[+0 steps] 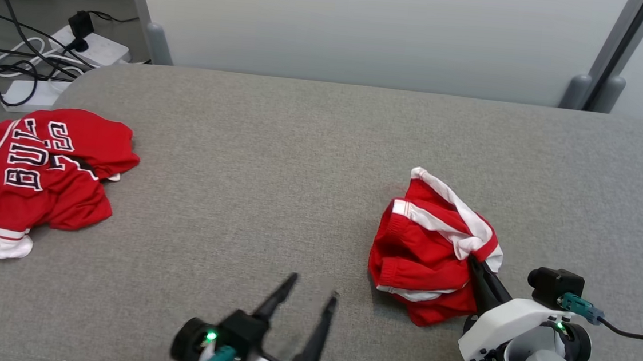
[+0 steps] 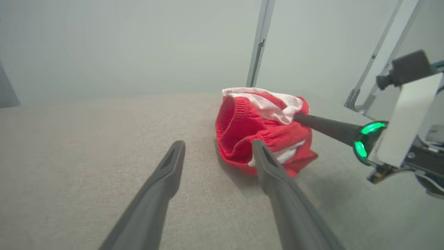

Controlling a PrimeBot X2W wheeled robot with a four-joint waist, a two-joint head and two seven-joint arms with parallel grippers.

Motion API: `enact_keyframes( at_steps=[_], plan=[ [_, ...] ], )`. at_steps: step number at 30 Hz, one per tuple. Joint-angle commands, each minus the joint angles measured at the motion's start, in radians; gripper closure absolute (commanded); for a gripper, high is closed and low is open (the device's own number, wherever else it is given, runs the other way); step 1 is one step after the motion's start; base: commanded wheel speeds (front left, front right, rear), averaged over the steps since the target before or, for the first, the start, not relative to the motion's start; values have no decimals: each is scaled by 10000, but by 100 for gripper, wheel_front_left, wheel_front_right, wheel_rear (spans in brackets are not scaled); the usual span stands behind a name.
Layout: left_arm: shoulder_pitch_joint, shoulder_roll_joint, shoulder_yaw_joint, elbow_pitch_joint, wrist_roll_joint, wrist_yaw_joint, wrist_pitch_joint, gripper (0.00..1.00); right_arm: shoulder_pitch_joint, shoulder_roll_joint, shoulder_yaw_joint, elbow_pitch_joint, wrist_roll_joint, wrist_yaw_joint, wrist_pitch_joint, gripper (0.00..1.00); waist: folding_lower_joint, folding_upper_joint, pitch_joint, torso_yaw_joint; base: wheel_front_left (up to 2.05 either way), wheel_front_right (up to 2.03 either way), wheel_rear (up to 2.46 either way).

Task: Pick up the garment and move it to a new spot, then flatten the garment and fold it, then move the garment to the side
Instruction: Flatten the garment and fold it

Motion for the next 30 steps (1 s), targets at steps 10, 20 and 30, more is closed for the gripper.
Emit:
enact_keyframes(
  at_steps=[10,20,30],
  plan=[
    [-2717,-16,-2221,2528,925,-980,-132,0,-495,93,366,-536,72,42,-118,100,0,-1,563,-523,0,0,0],
    [-4156,-16,-3680,3800,305,-572,-132,0,-655,93,461,-575,-37,42,-118,100,0,-1,841,-773,0,0,0],
    [-4816,-16,-4583,4159,-320,-119,-132,0,-834,93,793,-612,113,42,-118,100,0,-1,980,-990,0,0,0]
  ],
)
